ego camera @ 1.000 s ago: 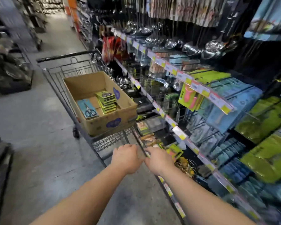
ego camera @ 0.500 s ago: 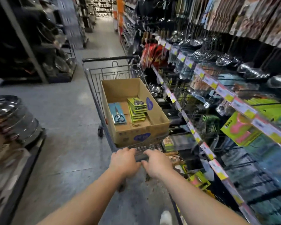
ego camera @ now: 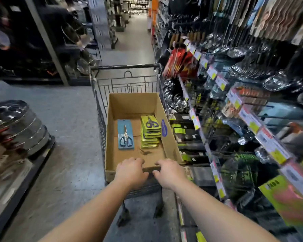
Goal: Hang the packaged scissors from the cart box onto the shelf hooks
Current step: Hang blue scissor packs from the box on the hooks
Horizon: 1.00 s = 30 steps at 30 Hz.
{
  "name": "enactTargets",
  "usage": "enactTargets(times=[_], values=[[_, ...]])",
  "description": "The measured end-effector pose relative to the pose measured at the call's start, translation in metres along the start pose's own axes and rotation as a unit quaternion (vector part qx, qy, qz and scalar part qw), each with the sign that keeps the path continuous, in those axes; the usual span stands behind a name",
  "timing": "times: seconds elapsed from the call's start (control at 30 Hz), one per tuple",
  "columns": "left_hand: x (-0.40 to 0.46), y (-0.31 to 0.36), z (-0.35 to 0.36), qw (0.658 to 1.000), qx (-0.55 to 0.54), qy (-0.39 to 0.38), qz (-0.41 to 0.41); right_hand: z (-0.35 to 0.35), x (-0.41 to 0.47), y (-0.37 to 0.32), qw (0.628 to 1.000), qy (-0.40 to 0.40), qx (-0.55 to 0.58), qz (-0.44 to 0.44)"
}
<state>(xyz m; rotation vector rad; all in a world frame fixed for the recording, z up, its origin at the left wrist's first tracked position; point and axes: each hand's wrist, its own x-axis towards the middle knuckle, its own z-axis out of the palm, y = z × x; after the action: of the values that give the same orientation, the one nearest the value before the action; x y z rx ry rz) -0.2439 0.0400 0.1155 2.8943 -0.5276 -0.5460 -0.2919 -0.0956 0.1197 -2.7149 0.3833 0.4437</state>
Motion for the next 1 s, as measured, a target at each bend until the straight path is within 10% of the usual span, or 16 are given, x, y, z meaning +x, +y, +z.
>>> enactTargets(times=[1.0], values=[[0.271,-0.076,-0.007,0.983,-0.084,-0.047,-0.154,-0.022,0.288,-0.013,0.992,-0.120,-0.024,-0.008]])
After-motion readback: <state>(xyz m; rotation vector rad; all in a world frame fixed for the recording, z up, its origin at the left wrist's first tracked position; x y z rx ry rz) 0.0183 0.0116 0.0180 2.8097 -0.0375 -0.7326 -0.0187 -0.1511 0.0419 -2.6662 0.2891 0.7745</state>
